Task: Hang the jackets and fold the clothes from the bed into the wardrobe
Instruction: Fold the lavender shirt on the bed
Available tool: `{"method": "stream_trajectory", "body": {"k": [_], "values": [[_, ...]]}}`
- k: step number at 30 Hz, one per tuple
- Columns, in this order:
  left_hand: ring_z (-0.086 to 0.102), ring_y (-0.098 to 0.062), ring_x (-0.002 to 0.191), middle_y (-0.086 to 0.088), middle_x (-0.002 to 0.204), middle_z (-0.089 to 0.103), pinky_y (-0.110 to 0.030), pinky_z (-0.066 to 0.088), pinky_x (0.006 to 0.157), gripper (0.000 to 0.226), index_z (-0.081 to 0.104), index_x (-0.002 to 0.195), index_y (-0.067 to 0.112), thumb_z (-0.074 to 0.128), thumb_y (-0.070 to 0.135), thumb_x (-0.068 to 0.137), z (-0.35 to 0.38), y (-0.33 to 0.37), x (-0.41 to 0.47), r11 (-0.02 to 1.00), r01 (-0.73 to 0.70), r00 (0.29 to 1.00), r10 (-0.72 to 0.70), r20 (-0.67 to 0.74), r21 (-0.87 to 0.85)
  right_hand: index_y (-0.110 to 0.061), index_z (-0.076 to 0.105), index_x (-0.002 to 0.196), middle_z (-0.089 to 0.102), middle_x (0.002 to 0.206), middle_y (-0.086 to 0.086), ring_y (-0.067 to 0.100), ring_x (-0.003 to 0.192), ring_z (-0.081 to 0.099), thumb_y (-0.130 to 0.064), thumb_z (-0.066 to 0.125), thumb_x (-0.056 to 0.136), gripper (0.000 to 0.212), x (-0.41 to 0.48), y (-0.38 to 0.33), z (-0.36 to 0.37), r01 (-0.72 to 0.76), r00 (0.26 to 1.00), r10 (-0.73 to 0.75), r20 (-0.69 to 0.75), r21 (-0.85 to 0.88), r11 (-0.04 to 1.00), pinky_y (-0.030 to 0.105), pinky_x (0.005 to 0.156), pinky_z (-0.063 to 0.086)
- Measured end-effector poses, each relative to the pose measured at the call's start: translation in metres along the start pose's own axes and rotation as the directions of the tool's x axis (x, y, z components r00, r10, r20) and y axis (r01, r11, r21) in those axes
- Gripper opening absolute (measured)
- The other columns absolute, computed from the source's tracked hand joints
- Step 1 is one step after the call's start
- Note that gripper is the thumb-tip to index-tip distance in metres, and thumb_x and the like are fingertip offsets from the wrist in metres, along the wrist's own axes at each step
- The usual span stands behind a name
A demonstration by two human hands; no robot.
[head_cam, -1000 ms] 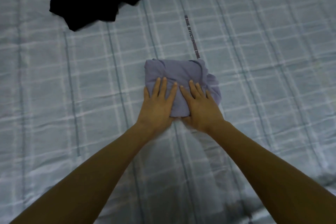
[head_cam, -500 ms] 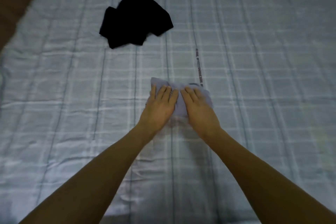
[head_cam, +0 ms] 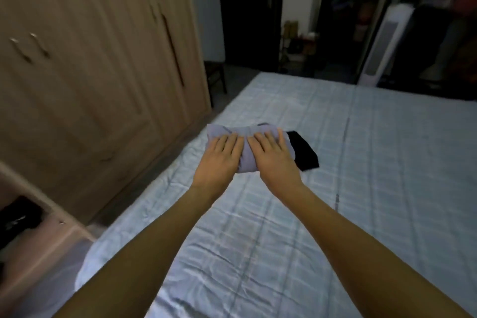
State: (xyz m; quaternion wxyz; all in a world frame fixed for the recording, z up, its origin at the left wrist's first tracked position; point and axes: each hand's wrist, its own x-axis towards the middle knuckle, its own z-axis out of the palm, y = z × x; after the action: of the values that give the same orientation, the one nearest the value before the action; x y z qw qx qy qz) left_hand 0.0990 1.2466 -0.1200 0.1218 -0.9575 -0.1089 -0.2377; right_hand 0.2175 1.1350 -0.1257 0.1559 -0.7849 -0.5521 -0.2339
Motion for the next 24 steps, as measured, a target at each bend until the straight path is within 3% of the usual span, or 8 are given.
{"method": "stream_trajectory", "body": {"k": [2,4,6,8,10,13,19,24], "values": [[0.063,-0.038,0.104,-0.024,0.118,0.062,-0.048,0.051,0.091,0.045,0.057,0.121,-0.007,0.039,0.006,0.082,-0.044,-0.030,-0.012,0.995,0.054,0.998,-0.053,-0.021,0.084,0.003,0.057,0.120,0.062,0.115,0.021,0.038,0.105,0.061,0.001,0.078,0.057,0.067,0.033,-0.033,-0.025,0.089,0.996,-0.088,-0.024,0.056,0.994,0.050,0.103,0.038],[0.063,-0.037,0.103,-0.023,0.118,0.062,-0.048,0.051,0.091,0.043,0.057,0.121,-0.006,0.061,0.005,0.080,-0.085,-0.058,-0.028,0.983,0.112,0.993,-0.106,-0.047,0.148,0.002,0.045,0.132,0.051,0.131,0.022,0.038,0.122,0.049,-0.002,0.071,0.073,0.065,0.064,-0.070,-0.050,0.162,0.986,-0.164,0.015,0.096,0.982,0.044,0.109,0.031],[0.062,-0.038,0.103,-0.023,0.118,0.062,-0.048,0.051,0.090,0.052,0.055,0.123,-0.005,0.073,0.007,0.076,-0.125,-0.087,-0.048,0.961,0.184,0.983,-0.174,-0.064,0.208,0.003,0.048,0.130,0.053,0.129,0.022,0.038,0.121,0.049,-0.003,0.069,0.073,0.061,0.089,-0.107,-0.070,0.273,0.961,-0.269,-0.059,0.081,0.959,0.045,0.107,0.035],[0.062,-0.038,0.101,-0.023,0.116,0.061,-0.048,0.050,0.088,0.044,0.051,0.125,-0.003,0.063,0.010,0.084,-0.163,-0.117,-0.070,0.932,0.232,0.972,-0.214,-0.094,0.278,0.003,0.055,0.119,0.061,0.115,0.021,0.038,0.110,0.058,-0.004,0.078,0.060,0.064,0.112,-0.148,-0.087,0.392,0.914,-0.379,-0.143,0.075,0.917,0.047,0.097,0.047],[0.062,-0.038,0.099,-0.022,0.115,0.062,-0.048,0.050,0.086,0.039,0.045,0.125,-0.002,0.047,0.012,0.089,-0.201,-0.147,-0.092,0.900,0.280,0.960,-0.257,-0.112,0.333,0.002,0.050,0.119,0.062,0.113,0.020,0.037,0.107,0.060,-0.007,0.082,0.056,0.071,0.138,-0.191,-0.102,0.465,0.876,-0.441,-0.196,0.095,0.880,0.047,0.094,0.049],[0.062,-0.038,0.098,-0.022,0.113,0.062,-0.047,0.051,0.086,0.039,0.047,0.123,-0.002,0.056,0.008,0.086,-0.256,-0.185,-0.131,0.840,0.363,0.932,-0.333,-0.145,0.403,0.003,0.052,0.120,0.062,0.113,0.021,0.038,0.105,0.061,-0.005,0.083,0.057,0.071,0.168,-0.264,-0.126,0.535,0.829,-0.486,-0.277,0.137,0.834,0.048,0.091,0.051],[0.062,-0.039,0.099,-0.023,0.114,0.062,-0.048,0.051,0.087,0.058,0.046,0.123,-0.004,0.073,0.004,0.072,-0.346,-0.248,-0.235,0.732,0.499,0.864,-0.462,-0.200,0.464,-0.006,0.067,0.111,0.067,0.114,0.012,0.030,0.105,0.064,-0.012,0.074,0.068,0.045,0.190,-0.419,-0.161,0.602,0.770,-0.494,-0.403,0.202,0.773,0.042,0.086,0.055],[0.062,-0.039,0.100,-0.023,0.116,0.062,-0.048,0.052,0.085,0.055,0.047,0.123,-0.005,0.069,0.006,0.074,-0.405,-0.308,-0.336,0.617,0.561,0.804,-0.565,-0.186,0.552,0.004,0.062,0.107,0.066,0.103,0.020,0.035,0.094,0.066,0.001,0.076,0.055,0.054,0.198,-0.555,-0.172,0.744,0.646,-0.576,-0.500,0.245,0.622,0.041,0.083,0.055]]}}
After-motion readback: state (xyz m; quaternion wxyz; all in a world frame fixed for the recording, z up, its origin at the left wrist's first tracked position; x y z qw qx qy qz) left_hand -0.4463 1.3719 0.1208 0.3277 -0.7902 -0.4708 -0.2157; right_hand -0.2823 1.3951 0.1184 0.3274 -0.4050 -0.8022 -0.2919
